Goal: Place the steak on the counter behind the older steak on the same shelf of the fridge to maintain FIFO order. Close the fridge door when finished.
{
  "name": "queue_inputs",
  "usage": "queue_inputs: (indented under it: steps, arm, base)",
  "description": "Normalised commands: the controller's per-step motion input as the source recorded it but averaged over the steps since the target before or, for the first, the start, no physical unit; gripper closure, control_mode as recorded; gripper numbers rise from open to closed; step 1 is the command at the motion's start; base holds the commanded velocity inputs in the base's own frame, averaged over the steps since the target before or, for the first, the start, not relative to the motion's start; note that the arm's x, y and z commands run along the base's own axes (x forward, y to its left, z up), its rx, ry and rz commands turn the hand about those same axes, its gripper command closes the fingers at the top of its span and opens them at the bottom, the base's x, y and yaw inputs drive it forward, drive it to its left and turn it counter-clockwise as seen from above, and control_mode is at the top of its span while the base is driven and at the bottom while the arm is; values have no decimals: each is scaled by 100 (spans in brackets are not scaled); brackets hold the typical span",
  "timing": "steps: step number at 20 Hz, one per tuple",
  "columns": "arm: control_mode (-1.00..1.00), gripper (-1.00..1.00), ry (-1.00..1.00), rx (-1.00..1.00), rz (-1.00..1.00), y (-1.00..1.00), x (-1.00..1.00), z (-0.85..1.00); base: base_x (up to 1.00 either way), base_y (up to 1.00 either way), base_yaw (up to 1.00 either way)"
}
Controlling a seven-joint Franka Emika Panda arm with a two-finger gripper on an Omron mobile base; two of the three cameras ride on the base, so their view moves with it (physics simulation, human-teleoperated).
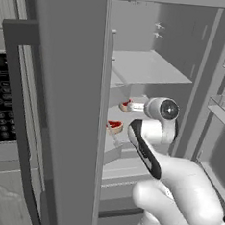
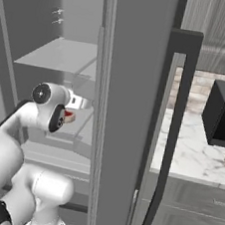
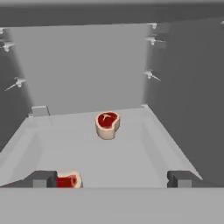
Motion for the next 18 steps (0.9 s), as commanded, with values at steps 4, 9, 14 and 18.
queue_inputs:
  steps: [4,9,14,18]
  arm:
    - [-100,-100,3,1,0,12,-100,89]
    - [-100,-100,6,3,0,15,-100,64]
    - [-100,-100,8,7,0,10,-100,33]
    - [-100,-100,1,7,0,1,-96,4]
  base:
    - [0,0,0]
    - [0,0,0]
    - [0,0,0]
    - [0,0,0]
